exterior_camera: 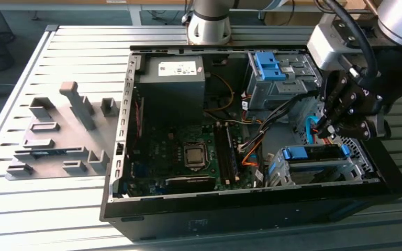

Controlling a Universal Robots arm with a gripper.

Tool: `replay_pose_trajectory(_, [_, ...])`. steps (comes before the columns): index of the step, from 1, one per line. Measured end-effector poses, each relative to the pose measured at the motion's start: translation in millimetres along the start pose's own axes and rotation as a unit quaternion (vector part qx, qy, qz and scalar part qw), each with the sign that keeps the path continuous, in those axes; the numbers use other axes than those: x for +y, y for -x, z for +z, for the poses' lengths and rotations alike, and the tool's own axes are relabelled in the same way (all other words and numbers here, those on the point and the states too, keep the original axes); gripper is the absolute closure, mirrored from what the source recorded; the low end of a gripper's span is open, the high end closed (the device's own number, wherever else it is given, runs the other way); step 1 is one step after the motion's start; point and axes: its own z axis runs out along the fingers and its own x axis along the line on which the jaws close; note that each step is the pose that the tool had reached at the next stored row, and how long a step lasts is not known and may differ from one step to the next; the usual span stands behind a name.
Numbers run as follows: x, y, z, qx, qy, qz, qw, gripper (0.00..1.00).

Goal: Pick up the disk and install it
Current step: 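Insert the second disk wire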

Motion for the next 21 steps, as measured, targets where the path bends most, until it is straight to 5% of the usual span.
replay_pose_trajectory(2, [0.0, -1.8, 0.8, -0.0101, 0.0001, 0.000, 0.9999, 0.84])
replay_pose_trajectory(5, [0.0, -3.6, 1.3, -0.0350, 0.0004, 0.000, 0.9994, 0.84])
replay_pose_trajectory(6, [-0.1, -4.5, 1.7, -0.0382, 0.0004, 0.000, 0.9993, 0.84])
replay_pose_trajectory(21, [-0.2, -17.4, 12.0, -0.0383, -0.0001, 0.000, 0.9993, 0.84])
